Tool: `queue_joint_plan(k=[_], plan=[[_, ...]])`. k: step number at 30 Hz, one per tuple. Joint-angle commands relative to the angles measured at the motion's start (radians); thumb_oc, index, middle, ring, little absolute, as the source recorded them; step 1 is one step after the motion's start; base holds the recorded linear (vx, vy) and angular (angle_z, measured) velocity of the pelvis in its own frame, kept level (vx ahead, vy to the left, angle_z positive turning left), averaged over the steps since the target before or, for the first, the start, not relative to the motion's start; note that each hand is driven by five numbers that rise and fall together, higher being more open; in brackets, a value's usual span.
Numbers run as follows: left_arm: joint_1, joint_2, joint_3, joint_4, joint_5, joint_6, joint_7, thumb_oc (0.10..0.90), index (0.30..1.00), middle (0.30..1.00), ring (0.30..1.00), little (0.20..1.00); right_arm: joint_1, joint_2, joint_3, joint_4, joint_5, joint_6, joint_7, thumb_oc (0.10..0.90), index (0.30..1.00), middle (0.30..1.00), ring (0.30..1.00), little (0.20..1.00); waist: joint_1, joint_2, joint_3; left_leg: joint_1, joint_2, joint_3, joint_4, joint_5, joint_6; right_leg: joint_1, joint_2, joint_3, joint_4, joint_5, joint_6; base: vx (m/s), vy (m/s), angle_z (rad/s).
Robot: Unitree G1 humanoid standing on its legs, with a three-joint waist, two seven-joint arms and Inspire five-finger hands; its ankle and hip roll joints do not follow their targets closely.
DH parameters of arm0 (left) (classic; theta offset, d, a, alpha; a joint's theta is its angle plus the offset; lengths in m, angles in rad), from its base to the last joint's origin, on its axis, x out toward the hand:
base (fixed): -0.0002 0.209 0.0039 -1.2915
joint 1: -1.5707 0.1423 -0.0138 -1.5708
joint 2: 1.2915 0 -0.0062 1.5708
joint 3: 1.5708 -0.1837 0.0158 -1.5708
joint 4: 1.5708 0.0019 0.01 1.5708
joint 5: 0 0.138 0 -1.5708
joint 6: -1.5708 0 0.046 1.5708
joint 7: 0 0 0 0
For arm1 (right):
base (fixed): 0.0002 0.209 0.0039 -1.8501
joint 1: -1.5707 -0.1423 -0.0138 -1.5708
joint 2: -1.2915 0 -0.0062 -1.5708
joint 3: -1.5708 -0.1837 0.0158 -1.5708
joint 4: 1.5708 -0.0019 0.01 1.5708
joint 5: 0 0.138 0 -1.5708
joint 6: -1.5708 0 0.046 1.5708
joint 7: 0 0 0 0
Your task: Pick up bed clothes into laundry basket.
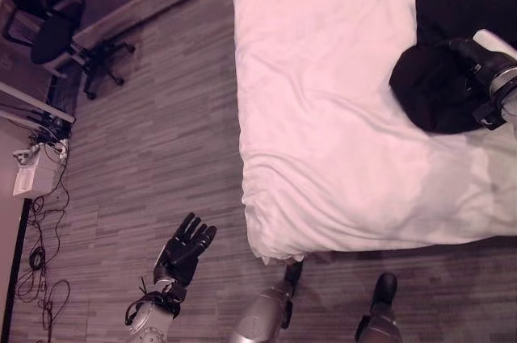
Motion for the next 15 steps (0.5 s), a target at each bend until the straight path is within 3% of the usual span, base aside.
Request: queue_joint_plan(k=[1,4,6,7,8,10,12,15], plan=[[-0.052,0.049,0.065,-0.118,-0.033,-0.118,0.008,0.800,0.900,0.900,0.900,0.900,0.069,0.027,0.096,-0.020,-0.029,0.018,0.108,0.800,0.900,0.900,0.900,0.900,0.010,-0.043,0.003,-0.084,0.013,-0.034,0.025,0.129,-0.049,0.059,0.025,-0.071,0.015,-0.100,-0.082,-0.02,0.042,-0.05],[-0.057,0.031,0.073,-0.130,-0.041,-0.129,0.013,0.800,0.900,0.900,0.900,0.900,0.160,0.038,0.082,-0.076,-0.044,0.015,0.126,0.800,0.900,0.900,0.900,0.900,0.004,-0.050,0.013,-0.084,0.011,-0.030,0.024,0.119,-0.047,0.054,0.019,-0.067,0.023,-0.103,-0.082,0.00,0.063,0.04],[-0.074,0.017,0.081,-0.137,-0.050,-0.145,0.027,0.800,0.900,0.900,0.900,0.900,0.308,0.068,0.027,-0.219,-0.024,0.003,0.133,0.800,0.900,0.900,0.900,0.900,-0.009,-0.064,0.033,-0.074,0.008,-0.026,0.021,0.105,-0.043,0.063,0.013,-0.066,0.017,-0.100,-0.082,0.01,0.047,0.02],[-0.074,0.018,0.080,-0.137,-0.050,-0.145,0.027,0.800,0.900,0.900,0.900,0.900,0.311,0.068,0.025,-0.221,-0.025,0.004,0.133,0.557,0.535,0.535,0.535,0.535,-0.008,-0.065,0.033,-0.074,0.008,-0.025,0.020,0.105,-0.043,0.064,0.013,-0.066,0.017,-0.100,-0.082,0.01,0.037,0.01],[-0.080,0.013,0.087,-0.143,-0.058,-0.154,0.030,0.800,0.900,0.900,0.900,0.900,0.381,0.078,-0.003,-0.299,0.006,-0.003,0.141,0.400,0.300,0.300,0.300,0.300,-0.016,-0.073,0.039,-0.068,0.007,-0.023,0.018,0.101,-0.041,0.072,0.014,-0.066,0.010,-0.099,-0.082,0.01,0.037,-0.03],[-0.091,0.006,0.097,-0.148,-0.075,-0.170,0.042,0.800,0.900,0.900,0.900,0.900,0.485,0.074,-0.015,-0.466,0.014,-0.028,0.136,0.400,0.300,0.300,0.300,0.300,-0.036,-0.095,0.048,-0.053,0.005,-0.018,0.004,0.092,-0.037,0.093,0.017,-0.064,-0.018,-0.083,-0.079,0.02,0.058,-0.05],[-0.099,0.007,0.100,-0.143,-0.076,-0.177,0.052,0.800,0.900,0.900,0.900,0.900,0.506,0.075,-0.022,-0.504,0.004,-0.038,0.115,0.400,0.300,0.300,0.300,0.300,-0.044,-0.103,0.049,-0.046,0.007,-0.015,-0.003,0.090,-0.036,0.099,0.018,-0.062,-0.028,-0.077,-0.077,0.01,0.045,-0.08],[-0.118,0.007,0.113,-0.127,-0.080,-0.192,0.075,0.800,0.900,0.900,0.900,0.900,0.584,0.085,-0.116,-0.606,0.045,-0.053,0.071,0.400,0.300,0.300,0.300,0.300,-0.067,-0.134,0.050,-0.011,0.009,-0.001,-0.035,0.083,-0.030,0.124,0.023,-0.051,-0.068,-0.054,-0.067,0.02,0.035,-0.06]])
